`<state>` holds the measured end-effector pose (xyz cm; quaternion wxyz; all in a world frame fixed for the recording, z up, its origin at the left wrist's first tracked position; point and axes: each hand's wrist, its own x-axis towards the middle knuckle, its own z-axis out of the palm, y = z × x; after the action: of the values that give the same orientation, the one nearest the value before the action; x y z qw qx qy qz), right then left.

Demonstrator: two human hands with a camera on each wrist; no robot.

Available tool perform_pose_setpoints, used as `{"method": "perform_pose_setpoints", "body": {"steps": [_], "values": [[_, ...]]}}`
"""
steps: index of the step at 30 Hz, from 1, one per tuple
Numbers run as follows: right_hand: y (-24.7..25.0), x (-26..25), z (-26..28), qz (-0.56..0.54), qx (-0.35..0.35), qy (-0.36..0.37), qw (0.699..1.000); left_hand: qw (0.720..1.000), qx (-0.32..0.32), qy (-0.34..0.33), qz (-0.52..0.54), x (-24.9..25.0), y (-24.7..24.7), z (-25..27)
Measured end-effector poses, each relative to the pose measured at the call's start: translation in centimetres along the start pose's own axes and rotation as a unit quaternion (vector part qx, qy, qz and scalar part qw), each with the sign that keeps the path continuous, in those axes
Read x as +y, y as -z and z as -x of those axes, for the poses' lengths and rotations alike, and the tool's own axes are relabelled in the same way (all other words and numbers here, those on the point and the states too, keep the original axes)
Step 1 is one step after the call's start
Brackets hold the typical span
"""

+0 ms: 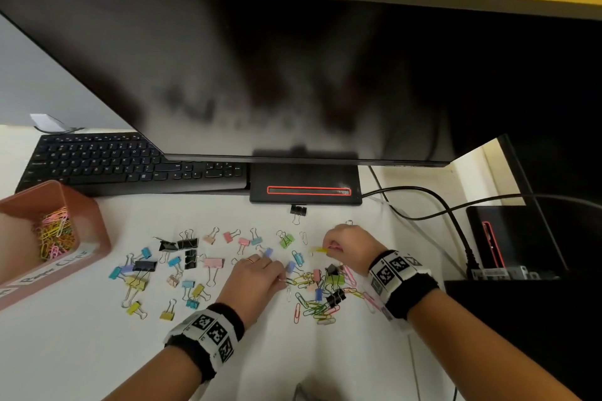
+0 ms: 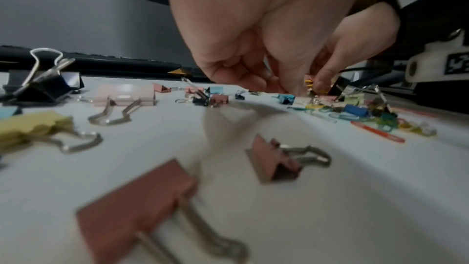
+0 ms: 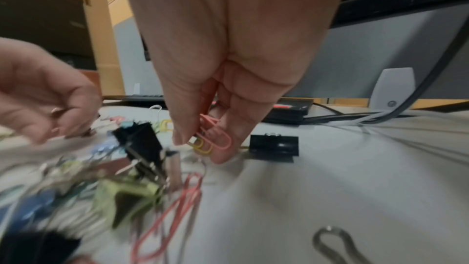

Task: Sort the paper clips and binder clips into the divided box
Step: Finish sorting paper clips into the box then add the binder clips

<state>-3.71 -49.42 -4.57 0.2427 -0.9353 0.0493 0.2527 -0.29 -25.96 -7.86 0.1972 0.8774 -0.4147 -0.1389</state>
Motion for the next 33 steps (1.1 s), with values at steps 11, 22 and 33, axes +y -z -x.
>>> {"method": "perform_pose_setpoints", "body": {"steps": [11, 22, 33], "values": [[-0.2, -2.7, -4.0, 0.025, -0.023, 0.047, 0.998, 0.999, -0.033, 0.026, -0.02, 1.2, -1.4, -0.8], [-0.7, -1.7, -3.0, 0.036, 0.014, 0.007, 0.999, 0.997, -0.068, 0.008, -0.022, 1.2, 0.0, -0.5], [-0.9, -0.8, -1.3, -0.019, 0.029, -0.031, 0.999, 0.997, -0.08, -0.008, -0.02, 0.9, -0.1, -0.3]]}}
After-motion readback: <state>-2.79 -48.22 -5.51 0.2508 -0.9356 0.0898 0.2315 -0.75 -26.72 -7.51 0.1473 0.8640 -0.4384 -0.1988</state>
